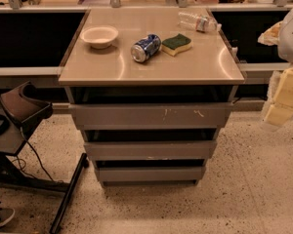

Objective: Open top drawer

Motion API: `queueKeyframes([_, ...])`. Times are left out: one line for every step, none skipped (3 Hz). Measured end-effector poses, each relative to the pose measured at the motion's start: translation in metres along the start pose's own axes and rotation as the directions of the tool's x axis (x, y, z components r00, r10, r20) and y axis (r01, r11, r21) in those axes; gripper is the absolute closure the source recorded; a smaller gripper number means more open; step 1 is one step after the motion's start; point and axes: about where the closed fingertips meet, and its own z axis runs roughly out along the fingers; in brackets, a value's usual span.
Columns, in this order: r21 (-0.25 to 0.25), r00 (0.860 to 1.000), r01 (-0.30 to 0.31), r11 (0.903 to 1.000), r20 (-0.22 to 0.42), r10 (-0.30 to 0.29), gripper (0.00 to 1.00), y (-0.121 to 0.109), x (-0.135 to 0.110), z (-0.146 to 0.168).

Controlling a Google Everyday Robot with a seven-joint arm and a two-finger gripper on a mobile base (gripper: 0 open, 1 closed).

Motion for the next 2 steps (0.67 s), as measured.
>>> queueKeyframes([0.0,1.0,0.0,1.0,0.0,0.0,0.0,0.0,0.0,0.0])
queueKeyframes([-0.026,0.999,-0.012,0.9996,0.035,0.013,0.0,0.005,-0.007,0.041])
